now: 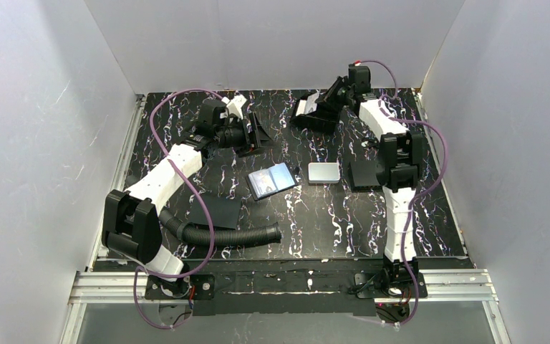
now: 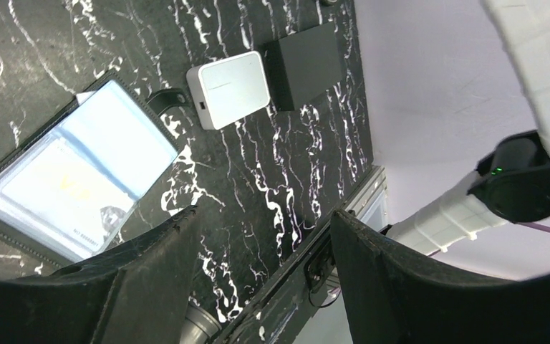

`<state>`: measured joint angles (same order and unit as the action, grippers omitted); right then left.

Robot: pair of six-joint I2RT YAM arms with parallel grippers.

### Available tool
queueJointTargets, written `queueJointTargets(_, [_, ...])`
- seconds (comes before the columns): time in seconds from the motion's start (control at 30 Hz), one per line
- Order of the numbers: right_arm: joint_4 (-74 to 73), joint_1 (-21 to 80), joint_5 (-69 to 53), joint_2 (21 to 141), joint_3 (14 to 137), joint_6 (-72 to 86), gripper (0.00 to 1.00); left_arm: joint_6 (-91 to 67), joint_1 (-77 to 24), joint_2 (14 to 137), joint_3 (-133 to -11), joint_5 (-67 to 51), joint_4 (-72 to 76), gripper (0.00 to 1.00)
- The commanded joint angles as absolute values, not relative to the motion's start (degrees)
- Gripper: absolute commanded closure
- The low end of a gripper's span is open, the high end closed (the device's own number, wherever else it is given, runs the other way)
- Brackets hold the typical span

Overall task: Put the credit cards into the card holder
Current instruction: Pick up the credit card from the storage box.

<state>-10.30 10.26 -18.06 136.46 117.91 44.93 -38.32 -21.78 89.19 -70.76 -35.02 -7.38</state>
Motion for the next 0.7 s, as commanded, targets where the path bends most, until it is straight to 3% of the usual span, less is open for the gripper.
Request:
queueJointTargets(0.0, [-6.6, 10.1, -17.3, 127.9, 117.0, 38.9, 0.99, -35.9, -21.6, 89.6, -73.4, -32.9, -15.1, 0.35])
queueJointTargets(0.23, [-11.6, 12.3, -19.3, 115.3, 110.1, 26.7, 0.99, -31.1, -18.2, 93.8, -73.9, -32.0, -26.9, 0.36])
queueJointTargets(0.53, [-12.9, 18.8, -48.1, 109.0, 88.8, 25.9, 0.99, -28.0, -18.1, 100.5, -72.3, -27.5, -29.7, 0.36])
queueJointTargets(0.67, [-9.4, 21.4, -54.3, 109.1, 79.6, 25.4, 0.99, -25.6, -18.2, 105.1, -74.1, -23.9, -33.4, 0.27])
